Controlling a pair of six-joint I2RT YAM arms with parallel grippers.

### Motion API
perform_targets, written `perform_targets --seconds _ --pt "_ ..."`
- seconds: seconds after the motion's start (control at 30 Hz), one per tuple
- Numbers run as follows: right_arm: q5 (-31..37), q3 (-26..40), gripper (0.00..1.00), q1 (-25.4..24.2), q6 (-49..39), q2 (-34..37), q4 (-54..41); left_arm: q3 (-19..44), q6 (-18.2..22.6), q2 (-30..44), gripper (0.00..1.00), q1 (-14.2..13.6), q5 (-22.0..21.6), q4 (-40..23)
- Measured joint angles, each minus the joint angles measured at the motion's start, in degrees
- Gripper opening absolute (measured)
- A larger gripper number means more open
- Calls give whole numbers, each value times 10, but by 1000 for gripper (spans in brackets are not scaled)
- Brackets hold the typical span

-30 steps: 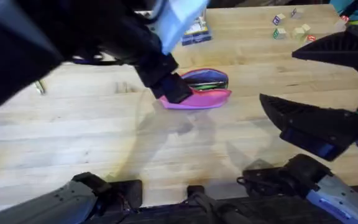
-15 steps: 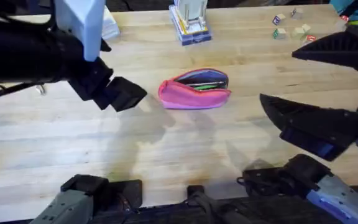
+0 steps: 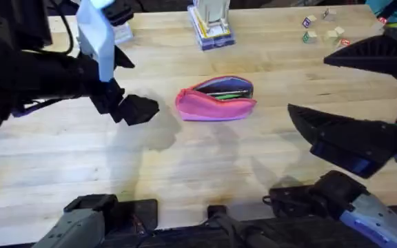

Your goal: Unzip the bag, pick up the pens from the table one at a time and place them inside, then zip the bag closed.

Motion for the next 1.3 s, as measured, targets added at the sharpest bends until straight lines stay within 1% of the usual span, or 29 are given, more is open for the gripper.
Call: perform_targets --seconds 0.17,0.23,0.4,0.53,0.67,0.7,0.8,0.9,0.93,1.07,1.1,1.23,1.27,1.3 --pt "0 0 998 0 0 0 -3 0 4 25 995 0 6 -4" --pt "0 0 998 0 0 0 -3 0 17 35 995 0 10 -4" --pt "-2 0 998 0 1 3 -3 0 73 77 993 0 20 -7" --pt "-2 0 998 0 11 30 -3 0 140 117 993 0 41 -7" --pt "-4 0 998 0 19 82 2 0 211 151 993 0 71 -4" --pt "-6 0 998 0 26 126 22 0 253 174 993 0 87 -4" --pt "-7 0 997 2 36 167 62 0 289 200 994 0 96 -3" --pt "-8 0 997 11 42 202 91 0 312 227 994 2 103 4" --pt "-8 0 997 26 44 236 113 0 324 253 994 9 114 19" --pt "-8 0 997 51 38 285 139 0 332 285 994 25 142 40" --pt "-8 0 997 77 9 321 151 0 338 305 994 34 164 45" --pt "-8 0 997 105 -39 362 179 0 345 324 994 39 188 45" --pt "-8 0 997 117 -77 385 203 0 349 335 994 39 199 45" --pt "-8 0 997 120 -93 392 213 0 349 338 994 39 201 45"
